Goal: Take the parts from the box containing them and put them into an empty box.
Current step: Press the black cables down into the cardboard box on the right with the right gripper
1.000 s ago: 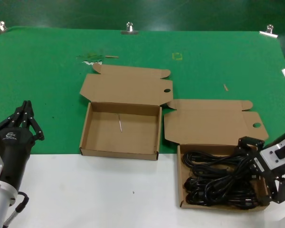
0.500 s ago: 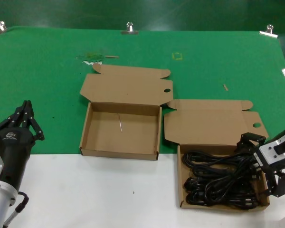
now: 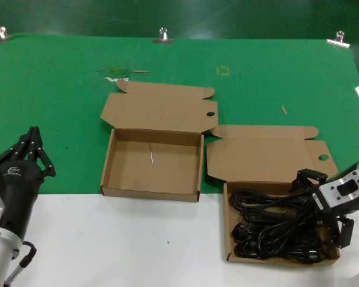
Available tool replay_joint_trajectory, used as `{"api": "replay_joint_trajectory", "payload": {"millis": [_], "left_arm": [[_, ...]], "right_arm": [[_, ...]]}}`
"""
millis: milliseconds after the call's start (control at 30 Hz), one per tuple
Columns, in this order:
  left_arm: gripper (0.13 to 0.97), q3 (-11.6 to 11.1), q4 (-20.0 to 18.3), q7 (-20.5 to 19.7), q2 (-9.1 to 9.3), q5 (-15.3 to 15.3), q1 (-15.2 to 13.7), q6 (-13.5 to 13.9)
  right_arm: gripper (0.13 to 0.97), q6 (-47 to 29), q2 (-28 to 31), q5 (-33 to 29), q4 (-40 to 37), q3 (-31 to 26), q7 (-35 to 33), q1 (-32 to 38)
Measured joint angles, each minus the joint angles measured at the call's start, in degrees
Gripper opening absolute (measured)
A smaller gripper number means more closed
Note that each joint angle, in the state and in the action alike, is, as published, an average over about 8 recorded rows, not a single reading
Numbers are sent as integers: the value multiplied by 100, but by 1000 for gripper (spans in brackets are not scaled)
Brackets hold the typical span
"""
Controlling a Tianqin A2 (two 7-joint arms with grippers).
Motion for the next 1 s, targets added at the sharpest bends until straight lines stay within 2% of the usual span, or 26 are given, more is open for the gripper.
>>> {"api": "replay_joint_trajectory", "payload": {"millis": [233, 533, 800, 933, 1000], "left_arm": [[151, 0, 0, 0, 0, 0, 0, 0], [151, 0, 0, 0, 0, 0, 0, 0], [151, 0, 0, 0, 0, 0, 0, 0], [151, 0, 0, 0, 0, 0, 0, 0], [151, 0, 0, 0, 0, 0, 0, 0]], "right_arm": [[959, 111, -138, -15, -411, -17, -196, 119], [894, 189, -226, -84, -755, -63, -316, 246], [764, 196, -277, -69, -827, -64, -327, 258], [764, 202, -306, -52, -852, -62, -346, 255], [715, 202, -322, -43, -868, -61, -361, 254]]}}
